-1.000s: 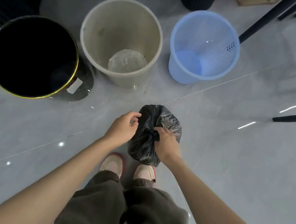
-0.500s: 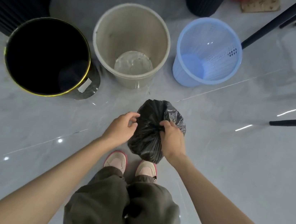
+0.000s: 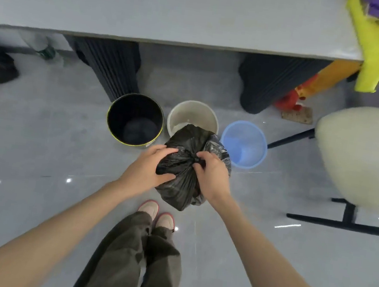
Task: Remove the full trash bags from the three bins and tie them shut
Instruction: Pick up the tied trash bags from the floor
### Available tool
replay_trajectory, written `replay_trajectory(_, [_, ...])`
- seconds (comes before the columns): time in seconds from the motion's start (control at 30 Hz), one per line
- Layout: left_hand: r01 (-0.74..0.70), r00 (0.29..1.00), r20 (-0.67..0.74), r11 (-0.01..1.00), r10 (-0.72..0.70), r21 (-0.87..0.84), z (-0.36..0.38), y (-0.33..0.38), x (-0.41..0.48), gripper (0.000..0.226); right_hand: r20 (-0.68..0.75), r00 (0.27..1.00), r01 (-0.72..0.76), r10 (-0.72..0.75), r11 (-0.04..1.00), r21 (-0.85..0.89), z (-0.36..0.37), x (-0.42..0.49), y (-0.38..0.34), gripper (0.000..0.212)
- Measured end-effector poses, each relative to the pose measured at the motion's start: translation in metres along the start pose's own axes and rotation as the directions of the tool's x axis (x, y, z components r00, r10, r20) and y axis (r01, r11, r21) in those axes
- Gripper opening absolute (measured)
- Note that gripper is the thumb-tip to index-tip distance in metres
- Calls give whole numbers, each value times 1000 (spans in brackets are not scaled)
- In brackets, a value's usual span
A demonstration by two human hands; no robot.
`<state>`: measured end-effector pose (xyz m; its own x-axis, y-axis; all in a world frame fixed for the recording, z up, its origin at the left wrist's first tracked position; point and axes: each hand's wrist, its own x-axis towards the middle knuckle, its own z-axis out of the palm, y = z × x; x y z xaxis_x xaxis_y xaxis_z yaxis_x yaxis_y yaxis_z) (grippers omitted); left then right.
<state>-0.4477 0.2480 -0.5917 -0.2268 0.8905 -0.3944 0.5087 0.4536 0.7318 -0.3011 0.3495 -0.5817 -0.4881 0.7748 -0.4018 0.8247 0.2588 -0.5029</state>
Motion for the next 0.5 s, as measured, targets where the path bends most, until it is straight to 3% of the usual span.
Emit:
replay_trajectory(0.23, [34, 982, -185, 998, -43, -52, -77, 23, -77, 59, 53, 978, 204, -200, 977, -70, -39, -36, -99, 34])
replay_trajectory(0.5, [161, 924, -329, 978, -198, -135, -139, -21, -175, 57, 189, 900, 410, -393, 910, -66, 3, -70, -206, 28])
